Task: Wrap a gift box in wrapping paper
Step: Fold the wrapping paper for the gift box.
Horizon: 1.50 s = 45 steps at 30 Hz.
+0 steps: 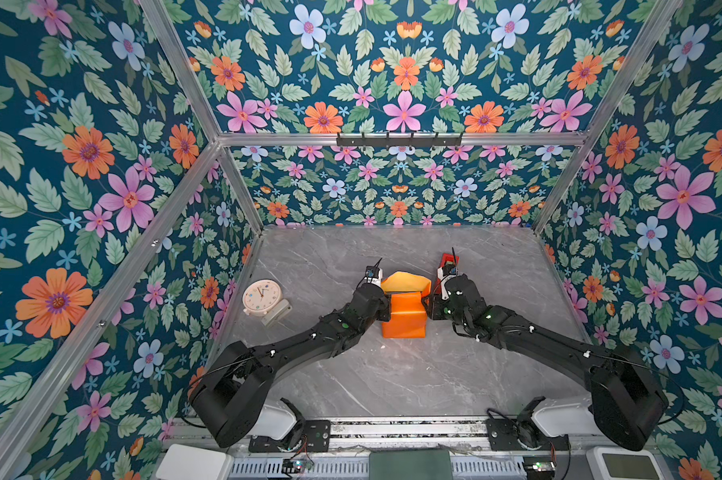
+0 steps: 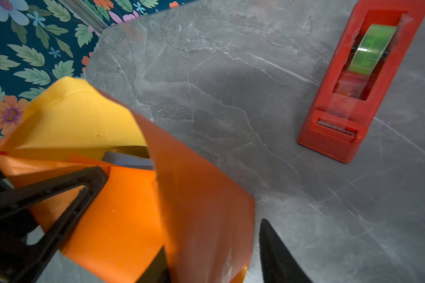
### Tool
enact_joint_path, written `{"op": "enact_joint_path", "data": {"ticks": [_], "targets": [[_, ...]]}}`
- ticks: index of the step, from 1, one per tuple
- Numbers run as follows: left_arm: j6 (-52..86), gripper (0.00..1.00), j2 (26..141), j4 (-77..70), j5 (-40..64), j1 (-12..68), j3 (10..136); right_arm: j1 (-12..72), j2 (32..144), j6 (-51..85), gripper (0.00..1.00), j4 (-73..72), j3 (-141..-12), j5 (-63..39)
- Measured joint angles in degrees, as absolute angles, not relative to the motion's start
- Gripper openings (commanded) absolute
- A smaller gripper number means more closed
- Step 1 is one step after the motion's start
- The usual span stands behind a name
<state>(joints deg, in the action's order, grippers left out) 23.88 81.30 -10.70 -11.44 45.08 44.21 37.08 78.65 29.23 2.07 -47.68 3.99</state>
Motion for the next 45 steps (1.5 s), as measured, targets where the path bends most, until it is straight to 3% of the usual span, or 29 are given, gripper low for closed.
{"op": "enact_joint_path", "data": {"ticks": [17, 19, 21, 25, 27, 36, 45], "targets": [[22.6, 0.17, 84.3, -10.9, -15.9, 47.6, 46.8, 41.1, 81.4, 28.1, 0.18, 5.6, -51.7, 12.0], [23.3, 0.17, 84.6, -11.2, -16.6, 47.9, 46.8, 41.3, 81.6, 28.3, 0.18, 5.5, -51.7, 12.5], [23.9, 0.22, 84.8, -11.6, -16.9, 48.0, 46.9, 41.3, 81.6, 28.4, 0.17, 5.2, -51.7, 12.6], [24.3, 0.38, 84.3, -11.4, -16.6, 48.1, 47.0, 41.3, 81.6, 28.6, 0.18, 4.7, -51.5, 13.4], [24.6, 0.39, 83.4, -11.1, -17.4, 48.2, 47.0, 41.3, 81.5, 28.6, 0.18, 4.7, -51.4, 13.6], [23.8, 0.22, 85.4, -10.7, -18.9, 48.2, 48.6, 41.3, 81.5, 28.6, 0.22, 5.1, -51.6, 13.7], [23.0, 0.12, 85.6, -10.6, -18.7, 48.2, 48.4, 41.3, 81.4, 28.5, 0.4, 9.7, -53.7, 14.9]]}}
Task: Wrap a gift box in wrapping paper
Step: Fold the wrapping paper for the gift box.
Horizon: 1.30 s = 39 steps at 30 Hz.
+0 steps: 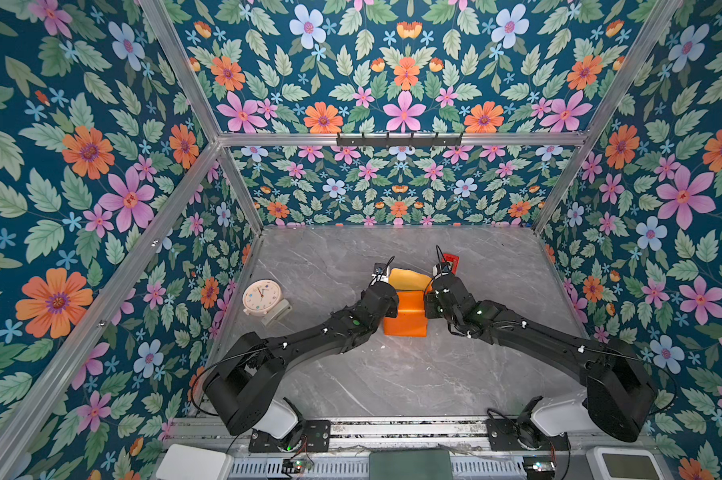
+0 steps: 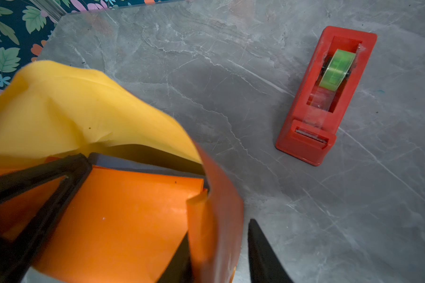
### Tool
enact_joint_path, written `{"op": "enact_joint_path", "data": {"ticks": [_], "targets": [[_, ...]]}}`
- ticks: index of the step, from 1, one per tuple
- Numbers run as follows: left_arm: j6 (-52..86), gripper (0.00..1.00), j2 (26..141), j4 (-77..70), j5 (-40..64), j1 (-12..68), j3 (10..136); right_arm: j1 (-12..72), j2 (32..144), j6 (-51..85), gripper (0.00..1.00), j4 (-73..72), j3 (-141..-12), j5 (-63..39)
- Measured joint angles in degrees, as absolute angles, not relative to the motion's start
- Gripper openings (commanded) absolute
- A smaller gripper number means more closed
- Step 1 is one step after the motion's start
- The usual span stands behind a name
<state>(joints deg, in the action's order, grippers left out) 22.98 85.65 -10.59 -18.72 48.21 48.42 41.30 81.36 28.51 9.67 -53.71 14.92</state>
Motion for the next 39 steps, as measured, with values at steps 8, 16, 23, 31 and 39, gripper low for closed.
{"op": "enact_joint_path", "data": {"ticks": [8, 16, 23, 31, 39], "targets": [[22.6, 0.03, 85.7, -10.9, -18.6, 48.2, 48.1, 41.3, 82.4, 28.3, 0.28, 11.7, -55.9, 17.1], [22.6, 0.0, 85.7, -11.7, -18.4, 48.2, 47.7, 41.4, 83.5, 28.6, 0.11, 10.3, -55.2, 16.7], [22.6, 0.0, 85.7, -12.4, -18.4, 48.2, 47.3, 41.3, 83.5, 29.6, 0.0, 9.1, -54.9, 16.2], [22.8, 0.0, 85.7, -12.8, -18.3, 48.2, 47.2, 41.3, 83.5, 29.7, 0.0, 9.1, -54.8, 16.0], [22.8, 0.0, 85.6, -13.2, -18.1, 48.2, 46.9, 41.3, 81.1, 29.8, 0.32, 13.3, -56.2, 15.7]]}}
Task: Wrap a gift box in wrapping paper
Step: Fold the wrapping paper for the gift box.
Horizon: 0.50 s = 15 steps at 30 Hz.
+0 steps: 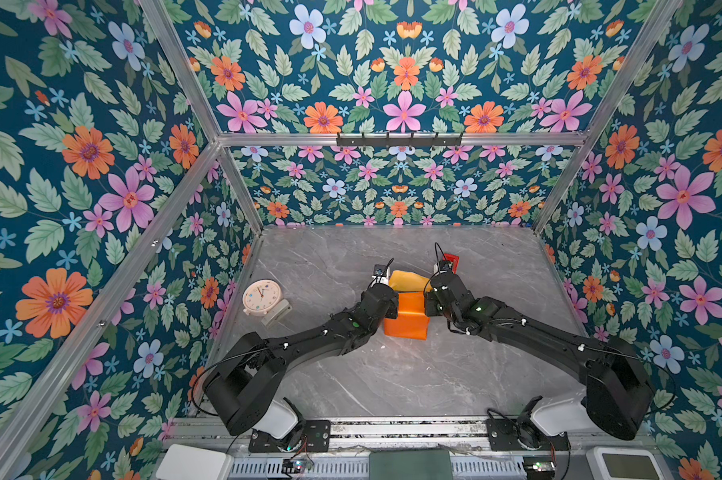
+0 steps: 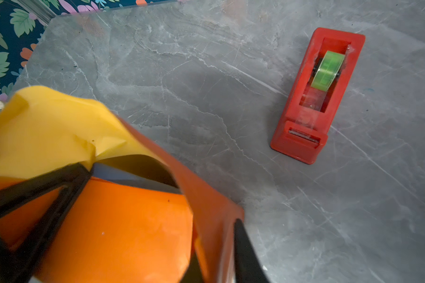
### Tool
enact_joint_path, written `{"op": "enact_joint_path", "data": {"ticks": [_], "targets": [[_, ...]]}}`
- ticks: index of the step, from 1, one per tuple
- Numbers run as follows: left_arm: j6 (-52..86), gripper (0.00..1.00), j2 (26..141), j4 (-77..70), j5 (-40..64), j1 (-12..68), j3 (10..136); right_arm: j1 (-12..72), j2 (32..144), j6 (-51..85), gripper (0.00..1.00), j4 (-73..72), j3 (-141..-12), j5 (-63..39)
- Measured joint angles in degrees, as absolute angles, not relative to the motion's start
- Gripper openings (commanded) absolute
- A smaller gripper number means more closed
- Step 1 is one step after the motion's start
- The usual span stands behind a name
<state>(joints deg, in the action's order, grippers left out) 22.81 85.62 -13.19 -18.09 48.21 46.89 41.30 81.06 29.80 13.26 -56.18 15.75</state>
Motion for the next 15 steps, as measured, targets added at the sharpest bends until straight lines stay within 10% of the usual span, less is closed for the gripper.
{"op": "enact_joint_path", "data": {"ticks": [10, 15], "targets": [[22.8, 0.0, 85.6, -13.2, -18.1, 48.2, 46.9, 41.3, 77.7, 31.4, 0.41, 14.3, -55.1, 13.7], [22.9, 0.0, 85.6, -13.2, -18.1, 48.2, 46.9, 41.3, 80.2, 31.6, 0.24, 14.3, -56.0, 12.9]]}}
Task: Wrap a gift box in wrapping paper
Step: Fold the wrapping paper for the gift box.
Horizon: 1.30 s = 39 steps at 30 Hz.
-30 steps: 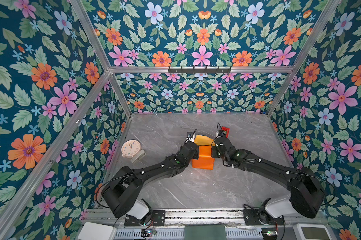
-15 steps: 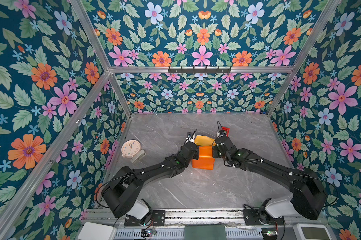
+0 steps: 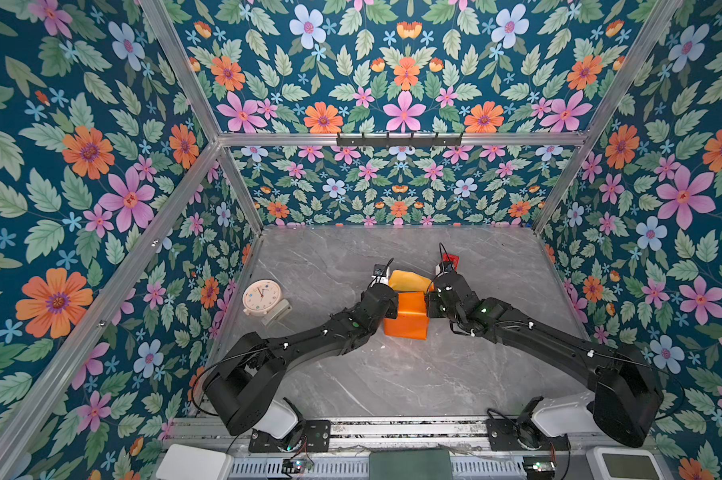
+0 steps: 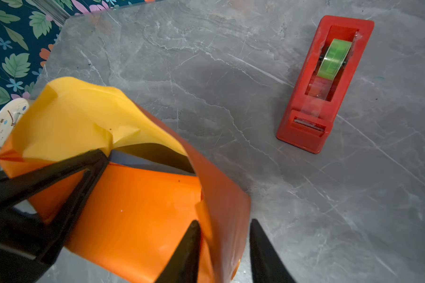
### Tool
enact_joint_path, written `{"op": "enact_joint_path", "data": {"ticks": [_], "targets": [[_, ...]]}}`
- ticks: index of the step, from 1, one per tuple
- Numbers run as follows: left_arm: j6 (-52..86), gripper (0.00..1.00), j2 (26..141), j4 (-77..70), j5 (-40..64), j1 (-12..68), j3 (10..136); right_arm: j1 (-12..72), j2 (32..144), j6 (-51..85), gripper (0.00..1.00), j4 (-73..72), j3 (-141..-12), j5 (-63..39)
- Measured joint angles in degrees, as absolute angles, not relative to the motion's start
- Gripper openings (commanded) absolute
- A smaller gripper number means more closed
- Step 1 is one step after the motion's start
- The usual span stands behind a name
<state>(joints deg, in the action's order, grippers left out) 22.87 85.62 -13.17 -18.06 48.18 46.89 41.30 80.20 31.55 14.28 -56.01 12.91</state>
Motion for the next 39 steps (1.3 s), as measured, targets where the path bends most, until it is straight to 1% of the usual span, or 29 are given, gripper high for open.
{"op": "enact_joint_path", "data": {"ticks": [4, 7, 16, 18, 19, 22, 24, 28, 32, 39], "targets": [[23.1, 0.0, 85.6, -13.2, -18.1, 48.2, 46.9, 41.3, 81.6, 31.1, 0.15, 14.2, -58.4, 13.7], [23.1, 0.0, 85.5, -13.0, -18.1, 48.2, 46.9, 41.3, 82.0, 29.7, 0.0, 14.3, -59.6, 14.2], [23.6, 0.0, 85.3, -13.0, -18.0, 48.2, 46.7, 41.3, 82.8, 28.3, 0.0, 15.1, -60.6, 15.2], [23.6, 0.0, 85.3, -13.0, -18.0, 48.2, 46.7, 41.3, 82.5, 28.3, 0.24, 15.5, -60.6, 15.2], [23.6, 0.0, 85.2, -12.9, -18.0, 48.2, 46.7, 41.3, 82.1, 28.4, 0.33, 16.1, -60.7, 15.2], [23.6, 0.0, 85.2, -12.9, -17.9, 48.2, 46.7, 41.3, 79.6, 28.4, 0.51, 16.9, -60.1, 15.2], [23.6, 0.0, 85.1, -12.8, -17.8, 48.2, 46.7, 41.3, 76.9, 28.8, 0.56, 17.3, -58.7, 15.2], [23.6, 0.0, 84.8, -12.4, -17.8, 48.2, 46.7, 41.3, 72.5, 29.9, 0.59, 18.2, -54.5, 15.2], [23.6, 0.0, 84.6, -12.3, -17.8, 48.2, 46.6, 41.3, 72.3, 31.1, 0.59, 17.8, -51.8, 13.4], [23.6, 0.0, 84.6, -12.2, -17.8, 48.2, 46.6, 41.3, 77.1, 31.5, 0.41, 15.5, -54.0, 11.8]]}}
